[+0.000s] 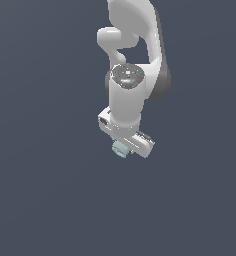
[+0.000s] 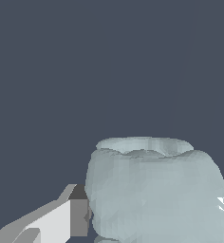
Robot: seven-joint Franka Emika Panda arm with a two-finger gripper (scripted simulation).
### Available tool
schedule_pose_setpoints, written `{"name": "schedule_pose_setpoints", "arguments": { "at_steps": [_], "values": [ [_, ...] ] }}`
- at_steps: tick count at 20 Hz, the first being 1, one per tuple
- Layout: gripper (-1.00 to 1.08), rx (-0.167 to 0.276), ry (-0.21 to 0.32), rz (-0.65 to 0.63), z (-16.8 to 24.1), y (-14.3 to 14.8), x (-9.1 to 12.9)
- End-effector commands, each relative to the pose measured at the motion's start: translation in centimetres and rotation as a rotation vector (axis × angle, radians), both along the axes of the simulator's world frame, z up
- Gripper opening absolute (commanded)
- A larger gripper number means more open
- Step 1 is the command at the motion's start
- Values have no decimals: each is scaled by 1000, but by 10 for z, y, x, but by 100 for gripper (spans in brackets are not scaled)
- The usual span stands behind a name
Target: Pick up the object and move it to a goal position.
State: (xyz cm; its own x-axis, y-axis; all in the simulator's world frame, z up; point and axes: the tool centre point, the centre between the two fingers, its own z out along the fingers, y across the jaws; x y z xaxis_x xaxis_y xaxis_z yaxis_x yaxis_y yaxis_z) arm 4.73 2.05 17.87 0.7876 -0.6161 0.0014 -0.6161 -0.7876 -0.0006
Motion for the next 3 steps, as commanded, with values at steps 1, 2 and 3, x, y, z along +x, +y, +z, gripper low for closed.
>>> {"name": "schedule_pose_setpoints", "arguments": {
  "at_steps": [1,2,3],
  "values": [
    [-100,0,1,0,3,0,2],
    [-100,0,1,0,3,0,2],
    [-100,0,1,0,3,0,2]
  ]
}}
